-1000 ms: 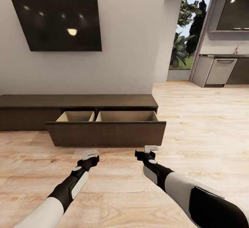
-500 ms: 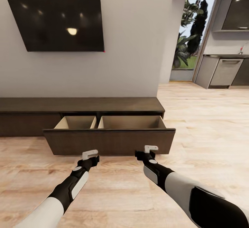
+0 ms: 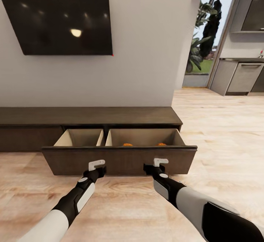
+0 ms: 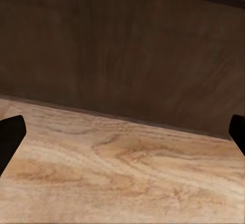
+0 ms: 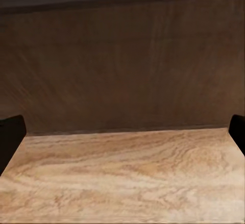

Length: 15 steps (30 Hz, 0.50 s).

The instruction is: Place each of the two pumpkins and all three candles from the living room inside a cabinet in the living room (use any cabinet), then make sure every cabinet is closed, and position the cauldron so it is next to a table in the living room.

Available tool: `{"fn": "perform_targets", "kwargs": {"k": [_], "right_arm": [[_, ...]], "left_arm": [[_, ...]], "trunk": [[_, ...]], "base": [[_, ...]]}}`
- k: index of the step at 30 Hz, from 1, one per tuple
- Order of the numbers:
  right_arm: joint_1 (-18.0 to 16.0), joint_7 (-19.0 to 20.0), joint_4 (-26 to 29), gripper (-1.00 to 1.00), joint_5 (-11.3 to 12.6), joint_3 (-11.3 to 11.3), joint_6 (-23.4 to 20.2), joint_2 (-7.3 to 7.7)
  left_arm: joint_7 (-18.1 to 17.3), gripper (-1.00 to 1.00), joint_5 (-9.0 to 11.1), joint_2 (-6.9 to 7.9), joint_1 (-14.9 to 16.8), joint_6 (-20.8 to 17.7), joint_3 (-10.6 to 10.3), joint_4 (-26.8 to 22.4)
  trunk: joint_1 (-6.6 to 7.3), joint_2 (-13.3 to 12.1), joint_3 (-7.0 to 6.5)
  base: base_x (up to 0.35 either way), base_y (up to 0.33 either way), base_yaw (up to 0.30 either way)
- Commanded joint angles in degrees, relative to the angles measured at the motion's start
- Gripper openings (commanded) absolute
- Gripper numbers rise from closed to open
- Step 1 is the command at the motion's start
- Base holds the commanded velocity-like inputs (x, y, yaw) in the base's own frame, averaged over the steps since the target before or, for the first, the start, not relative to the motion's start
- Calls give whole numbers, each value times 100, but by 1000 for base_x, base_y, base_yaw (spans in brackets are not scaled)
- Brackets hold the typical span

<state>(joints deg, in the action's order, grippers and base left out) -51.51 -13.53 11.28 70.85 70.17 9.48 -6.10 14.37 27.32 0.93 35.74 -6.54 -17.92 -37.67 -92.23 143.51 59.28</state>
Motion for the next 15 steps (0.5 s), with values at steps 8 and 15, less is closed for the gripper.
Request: {"fn": "perform_targets", "kwargs": {"k": [8,15], "right_arm": [[249,-3,-11,100,114,45,30,2],[323,6,-12,100,130,32,21,-5]], "left_arm": [[65,100,49,-6,3,-14,-207,-12],[66,100,61,-14,3,-14,-370,-5]], "trunk": [[-1,2,5],[-1,2,5]], "base": [[63,13,0],[5,0,0]]}}
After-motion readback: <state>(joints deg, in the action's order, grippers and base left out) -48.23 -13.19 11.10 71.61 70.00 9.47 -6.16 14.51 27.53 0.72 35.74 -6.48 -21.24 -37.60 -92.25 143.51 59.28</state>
